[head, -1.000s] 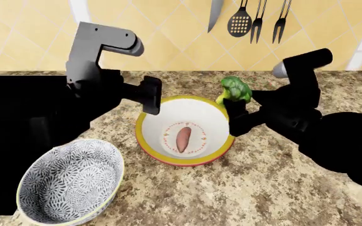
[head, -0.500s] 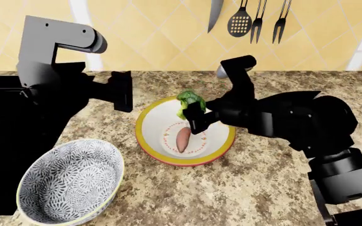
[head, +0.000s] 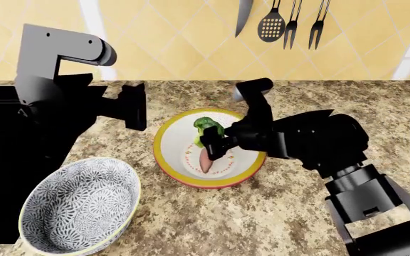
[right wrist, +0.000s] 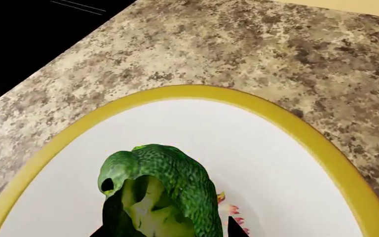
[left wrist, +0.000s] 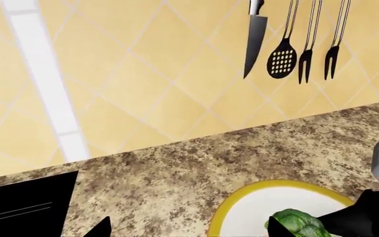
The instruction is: Pick the sweet potatos and broccolis from the sink and place them in one bowl. Place the broccoli in the other bowl. Then turn off the sink faucet.
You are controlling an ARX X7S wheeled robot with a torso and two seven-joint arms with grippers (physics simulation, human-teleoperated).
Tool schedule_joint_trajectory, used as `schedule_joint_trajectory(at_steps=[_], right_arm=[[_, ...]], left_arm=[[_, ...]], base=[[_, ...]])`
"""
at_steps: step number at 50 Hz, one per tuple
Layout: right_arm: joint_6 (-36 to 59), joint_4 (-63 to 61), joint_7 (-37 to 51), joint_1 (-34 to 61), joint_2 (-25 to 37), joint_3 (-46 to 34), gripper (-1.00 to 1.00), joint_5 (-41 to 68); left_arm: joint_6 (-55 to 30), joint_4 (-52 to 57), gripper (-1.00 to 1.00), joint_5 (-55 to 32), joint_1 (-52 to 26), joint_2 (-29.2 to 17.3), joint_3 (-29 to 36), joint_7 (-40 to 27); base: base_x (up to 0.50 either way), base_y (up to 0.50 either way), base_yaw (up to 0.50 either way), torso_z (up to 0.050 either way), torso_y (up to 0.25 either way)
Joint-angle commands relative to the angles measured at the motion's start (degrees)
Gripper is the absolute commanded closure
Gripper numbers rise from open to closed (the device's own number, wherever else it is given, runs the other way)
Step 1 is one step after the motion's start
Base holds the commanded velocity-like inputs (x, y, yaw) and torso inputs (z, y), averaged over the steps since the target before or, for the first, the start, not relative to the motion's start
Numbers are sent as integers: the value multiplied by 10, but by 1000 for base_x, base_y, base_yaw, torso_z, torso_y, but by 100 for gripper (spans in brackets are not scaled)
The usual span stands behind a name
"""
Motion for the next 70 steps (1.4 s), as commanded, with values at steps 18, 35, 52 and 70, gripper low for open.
schedule_joint_trajectory(at_steps=[18,35,52,70], right_arm=[[13,-52,28,13,11,9,-100,5],[55,-213,115,-5,69,79,-100,58],[85,-467,258,-97,191,237,-100,172],[82,-594,352,-203,243,356,-100,263]], left_arm=[[2,3,-100,-4,-4,-3,-4,4],[3,0,-100,-1,-6,2,-2,5],[23,-5,-100,36,20,0,2,27],[69,24,-100,75,64,-12,-8,47]], base=[[0,0,0,0,0],[0,0,0,0,0],[0,0,0,0,0],[0,0,0,0,0]])
